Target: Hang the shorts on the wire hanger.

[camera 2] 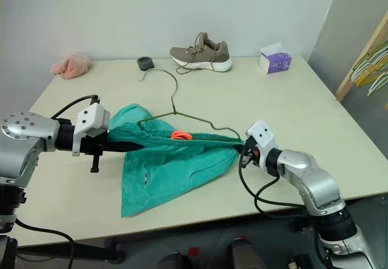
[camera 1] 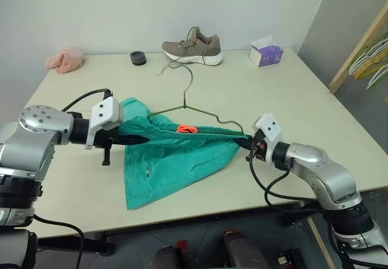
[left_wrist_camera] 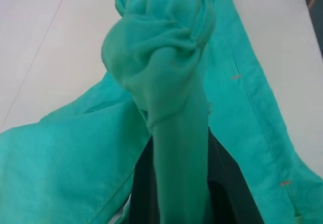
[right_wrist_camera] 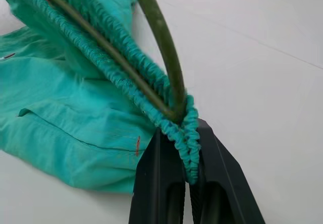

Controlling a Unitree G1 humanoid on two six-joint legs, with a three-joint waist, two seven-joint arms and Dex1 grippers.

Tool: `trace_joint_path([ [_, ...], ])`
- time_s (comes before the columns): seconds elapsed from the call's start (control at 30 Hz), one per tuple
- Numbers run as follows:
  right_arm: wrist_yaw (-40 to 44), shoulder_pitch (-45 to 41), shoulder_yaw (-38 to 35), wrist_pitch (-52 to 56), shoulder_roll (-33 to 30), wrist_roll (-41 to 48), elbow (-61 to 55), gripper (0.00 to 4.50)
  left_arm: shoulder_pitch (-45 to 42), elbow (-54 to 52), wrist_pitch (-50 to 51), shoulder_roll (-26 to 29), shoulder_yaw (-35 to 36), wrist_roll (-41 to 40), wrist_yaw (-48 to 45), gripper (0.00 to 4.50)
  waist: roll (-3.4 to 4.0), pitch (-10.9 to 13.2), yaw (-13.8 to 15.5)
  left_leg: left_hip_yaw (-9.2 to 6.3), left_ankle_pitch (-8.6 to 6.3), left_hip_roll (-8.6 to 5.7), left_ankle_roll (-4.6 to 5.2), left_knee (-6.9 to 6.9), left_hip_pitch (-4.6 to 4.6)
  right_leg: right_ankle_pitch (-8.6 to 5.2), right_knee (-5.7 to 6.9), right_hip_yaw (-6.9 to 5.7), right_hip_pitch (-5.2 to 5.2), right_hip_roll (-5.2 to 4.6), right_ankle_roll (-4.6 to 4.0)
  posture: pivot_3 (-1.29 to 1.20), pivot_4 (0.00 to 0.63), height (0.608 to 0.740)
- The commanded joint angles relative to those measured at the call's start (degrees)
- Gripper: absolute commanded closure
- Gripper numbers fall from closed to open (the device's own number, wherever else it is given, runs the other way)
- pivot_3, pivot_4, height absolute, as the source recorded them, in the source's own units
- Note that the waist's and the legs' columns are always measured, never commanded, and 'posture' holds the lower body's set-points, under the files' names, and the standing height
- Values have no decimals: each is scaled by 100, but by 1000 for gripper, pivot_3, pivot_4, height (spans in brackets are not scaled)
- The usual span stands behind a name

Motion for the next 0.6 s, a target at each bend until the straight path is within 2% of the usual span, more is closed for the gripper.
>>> trace_joint_path([
  [0.03, -172, 189, -732, 117, -491, -236, 156, 4485, -17, 499, -39, 448, 364, 405, 261, 4500, 0, 0, 0, 1, 0, 0, 0, 0, 0, 0, 0, 1, 0, 0, 0, -155, 93, 740],
  [0.6, 800, 346, -659, -129, -1607, -231, -78, 4485, 74, 913, -842, 824, -45, 972, 314, 4500, 0, 0, 0, 4, -1, 0, 1, 0, 1, -11, -1, 2, 0, 0, 19, -165, 90, 740],
])
